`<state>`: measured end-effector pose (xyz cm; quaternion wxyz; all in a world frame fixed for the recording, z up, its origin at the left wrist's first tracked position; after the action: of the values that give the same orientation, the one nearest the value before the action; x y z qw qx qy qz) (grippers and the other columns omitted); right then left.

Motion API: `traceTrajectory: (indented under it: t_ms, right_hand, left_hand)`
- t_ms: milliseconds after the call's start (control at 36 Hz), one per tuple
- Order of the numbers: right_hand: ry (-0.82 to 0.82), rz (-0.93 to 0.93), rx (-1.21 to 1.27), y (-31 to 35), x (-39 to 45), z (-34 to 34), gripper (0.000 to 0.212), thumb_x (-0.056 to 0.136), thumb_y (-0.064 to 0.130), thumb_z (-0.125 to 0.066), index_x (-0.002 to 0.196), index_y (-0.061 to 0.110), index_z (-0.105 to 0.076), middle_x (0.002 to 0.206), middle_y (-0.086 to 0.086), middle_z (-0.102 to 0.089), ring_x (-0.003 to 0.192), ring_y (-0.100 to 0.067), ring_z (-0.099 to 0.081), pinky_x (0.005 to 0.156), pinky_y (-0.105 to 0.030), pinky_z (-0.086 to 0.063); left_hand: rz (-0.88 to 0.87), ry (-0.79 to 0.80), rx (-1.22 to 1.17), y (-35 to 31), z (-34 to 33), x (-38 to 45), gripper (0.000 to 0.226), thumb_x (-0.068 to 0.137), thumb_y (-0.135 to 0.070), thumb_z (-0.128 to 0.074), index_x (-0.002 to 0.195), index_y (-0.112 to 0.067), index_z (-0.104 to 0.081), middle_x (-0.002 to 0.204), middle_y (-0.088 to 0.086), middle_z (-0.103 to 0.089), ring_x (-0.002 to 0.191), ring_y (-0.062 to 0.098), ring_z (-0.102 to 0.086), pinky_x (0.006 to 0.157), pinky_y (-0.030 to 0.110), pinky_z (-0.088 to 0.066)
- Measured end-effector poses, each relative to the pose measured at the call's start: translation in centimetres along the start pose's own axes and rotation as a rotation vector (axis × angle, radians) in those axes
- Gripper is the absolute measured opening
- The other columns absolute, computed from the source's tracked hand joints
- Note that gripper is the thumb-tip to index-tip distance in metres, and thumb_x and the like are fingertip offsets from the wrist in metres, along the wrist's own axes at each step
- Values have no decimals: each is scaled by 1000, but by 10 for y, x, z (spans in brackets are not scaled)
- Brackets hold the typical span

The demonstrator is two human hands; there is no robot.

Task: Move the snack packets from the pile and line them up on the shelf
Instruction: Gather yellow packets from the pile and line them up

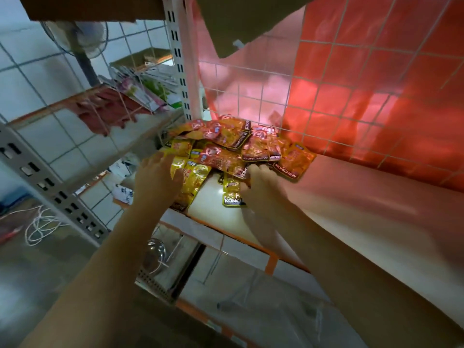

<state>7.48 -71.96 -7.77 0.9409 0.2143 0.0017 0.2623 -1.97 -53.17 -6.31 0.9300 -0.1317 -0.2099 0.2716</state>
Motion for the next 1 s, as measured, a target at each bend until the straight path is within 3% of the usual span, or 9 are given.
traceTrajectory:
  t_ms: [111,194,250,444,611,722,806,917,1000]
  right_hand:
    - [18,-75,-67,1,7,-11,48,86,43,-58,119,12,-43,120,-9,-47,112,-28,-44,90,-37,-39]
    - [39,-124,-100,0,13,-15,62,81,51,-63,123,12,-40,124,-11,-45,117,-28,-42,92,-37,-38]
    - [63,-154,-43,-1,16,-17,66,78,48,-67,125,11,-38,125,-12,-46,118,-29,-42,93,-38,-38]
    - [89,-187,158,-3,19,-19,74,74,40,-75,127,13,-31,118,-12,-54,113,-31,-49,94,-41,-42]
    - [95,-242,287,-13,13,-17,92,72,34,-79,140,19,-18,120,-10,-57,114,-30,-53,97,-38,-41]
    - [95,-305,396,-28,5,-8,102,69,24,-82,145,21,-15,121,-8,-58,113,-28,-55,93,-35,-43]
    - [88,-366,531,-41,-1,-3,96,68,14,-82,144,21,-23,122,-7,-57,111,-27,-56,95,-39,-46]
    - [112,-363,659,-55,-11,4,55,76,3,-73,125,8,-50,115,-9,-64,97,-24,-63,88,-41,-52]
    - [92,-355,657,-67,-19,11,41,80,2,-68,119,6,-54,108,-9,-63,91,-24,-61,79,-33,-51]
  left_hand:
    - [139,154,54,25,-13,7,50,89,-29,-58,129,-1,-48,128,23,-51,118,40,-45,96,44,-37]
    - [154,189,8,29,-18,11,38,87,-31,-60,98,5,-57,96,24,-59,95,38,-57,80,39,-44]
    - [159,170,-7,29,-17,13,36,86,-30,-63,89,5,-56,89,24,-58,89,38,-58,74,38,-44]
    - [240,159,-68,37,-20,12,67,80,-38,-71,130,0,-46,124,26,-45,114,39,-45,95,43,-40]
    - [237,81,-96,38,-14,15,89,69,-35,-81,137,-1,-35,122,27,-50,115,41,-46,93,49,-42]
    - [197,63,-245,29,-10,11,71,70,-28,-80,129,-8,-46,113,13,-63,104,33,-58,84,42,-48]
    - [167,83,-333,15,-3,7,45,72,-26,-79,110,-10,-59,97,8,-68,91,28,-62,77,36,-48]
    - [145,156,-512,-7,-3,1,23,76,-16,-76,92,-4,-64,83,13,-68,80,29,-64,78,43,-53]
    - [121,199,-701,-28,-9,-6,11,78,-13,-74,76,-14,-63,66,0,-66,64,13,-64,63,28,-54]
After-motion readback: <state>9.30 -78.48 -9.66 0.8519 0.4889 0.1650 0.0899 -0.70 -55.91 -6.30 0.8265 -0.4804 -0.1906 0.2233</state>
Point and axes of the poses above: each hand's wrist, its own x-axis towards the middle knuckle, its own z-axis out of the back of the hand, y = z × x, the point moved 7 cm from there along x, towards the middle knuckle
